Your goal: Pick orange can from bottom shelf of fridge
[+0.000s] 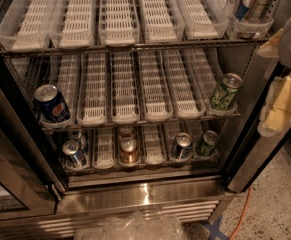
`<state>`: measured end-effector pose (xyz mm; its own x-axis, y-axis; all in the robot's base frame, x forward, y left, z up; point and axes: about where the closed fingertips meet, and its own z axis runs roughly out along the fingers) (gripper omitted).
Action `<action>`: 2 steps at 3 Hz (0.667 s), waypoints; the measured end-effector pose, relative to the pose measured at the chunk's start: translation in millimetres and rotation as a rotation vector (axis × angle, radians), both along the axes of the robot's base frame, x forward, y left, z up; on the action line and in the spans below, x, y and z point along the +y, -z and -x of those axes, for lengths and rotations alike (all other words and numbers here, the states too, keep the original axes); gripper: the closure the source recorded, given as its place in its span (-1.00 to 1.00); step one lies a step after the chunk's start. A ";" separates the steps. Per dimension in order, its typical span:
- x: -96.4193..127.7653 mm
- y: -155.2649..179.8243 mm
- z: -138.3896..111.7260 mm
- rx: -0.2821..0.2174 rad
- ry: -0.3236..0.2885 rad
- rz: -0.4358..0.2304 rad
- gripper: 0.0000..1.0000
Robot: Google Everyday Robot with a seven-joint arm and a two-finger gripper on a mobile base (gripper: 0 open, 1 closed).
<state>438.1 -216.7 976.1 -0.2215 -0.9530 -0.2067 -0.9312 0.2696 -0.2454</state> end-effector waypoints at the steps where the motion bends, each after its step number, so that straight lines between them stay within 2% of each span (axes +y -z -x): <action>1: 3.1 0.3 -0.7 -0.010 -0.002 -0.022 -1.00; 2: 3.1 0.3 -0.7 -0.010 -0.002 -0.022 -1.00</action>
Offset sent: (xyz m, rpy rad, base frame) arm 0.0004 0.0051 -0.0054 0.0499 -0.0014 0.0043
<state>438.9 -213.5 975.8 -0.2174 -0.9486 -0.2299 -0.9293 0.2731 -0.2485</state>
